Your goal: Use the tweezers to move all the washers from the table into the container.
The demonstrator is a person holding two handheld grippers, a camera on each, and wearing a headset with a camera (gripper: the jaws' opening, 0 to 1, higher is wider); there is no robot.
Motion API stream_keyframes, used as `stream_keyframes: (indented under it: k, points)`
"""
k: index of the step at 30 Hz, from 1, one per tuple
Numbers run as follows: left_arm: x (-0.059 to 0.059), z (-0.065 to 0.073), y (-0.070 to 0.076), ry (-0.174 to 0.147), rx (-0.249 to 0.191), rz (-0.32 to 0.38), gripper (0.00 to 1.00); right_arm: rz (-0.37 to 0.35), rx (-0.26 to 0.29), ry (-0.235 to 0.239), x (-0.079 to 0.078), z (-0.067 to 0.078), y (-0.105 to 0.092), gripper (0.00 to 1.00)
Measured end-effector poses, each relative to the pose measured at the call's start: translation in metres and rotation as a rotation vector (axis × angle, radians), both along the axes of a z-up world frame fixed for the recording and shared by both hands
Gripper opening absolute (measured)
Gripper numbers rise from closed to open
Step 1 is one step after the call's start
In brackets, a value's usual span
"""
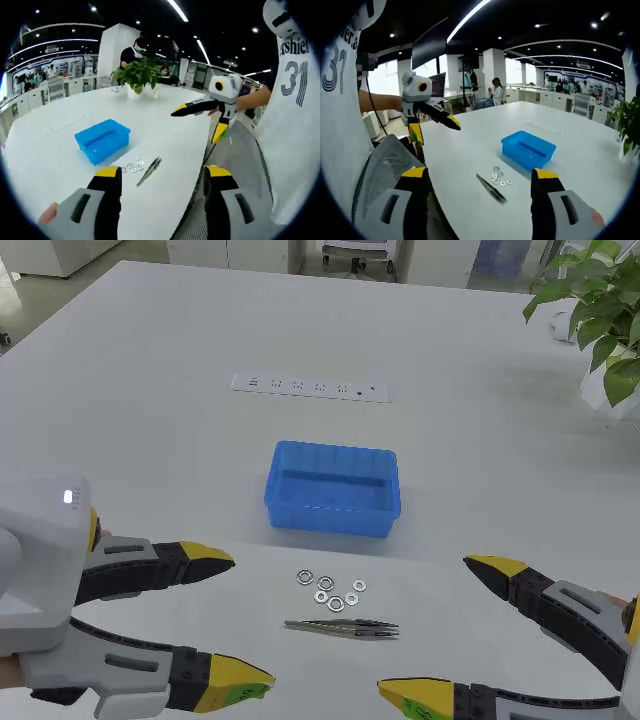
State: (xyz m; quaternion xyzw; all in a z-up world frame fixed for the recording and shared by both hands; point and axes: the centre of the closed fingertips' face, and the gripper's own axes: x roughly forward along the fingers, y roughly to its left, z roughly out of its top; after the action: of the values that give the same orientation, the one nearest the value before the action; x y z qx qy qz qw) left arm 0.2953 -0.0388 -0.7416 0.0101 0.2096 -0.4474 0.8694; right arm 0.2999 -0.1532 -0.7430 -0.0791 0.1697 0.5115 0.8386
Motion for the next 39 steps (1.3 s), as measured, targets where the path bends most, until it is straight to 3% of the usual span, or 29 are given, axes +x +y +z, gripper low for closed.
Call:
stream_keyframes:
  k: [6, 17, 26, 29, 39]
  points:
    - [0.005, 0.008, 0.007, -0.01, -0.034, 0.042, 0.77, 0.006, -0.004, 0.002, -0.002, -0.002, 0.0, 0.84]
    - [0.004, 0.006, 0.01, 0.0, -0.014, 0.054, 0.79, 0.011, -0.004, 0.007, -0.003, -0.005, 0.003, 0.84]
    - [0.002, -0.009, 0.008, 0.025, 0.026, 0.02, 0.79, -0.003, -0.015, 0.021, -0.002, -0.011, 0.0, 0.83]
    - [0.001, -0.011, 0.008, 0.039, 0.004, 0.013, 0.78, -0.004, -0.026, 0.027, -0.002, -0.014, -0.001, 0.82]
    - [0.002, -0.018, 0.012, 0.054, 0.028, 0.016, 0.77, -0.002, -0.038, 0.03, 0.007, -0.017, -0.001, 0.81]
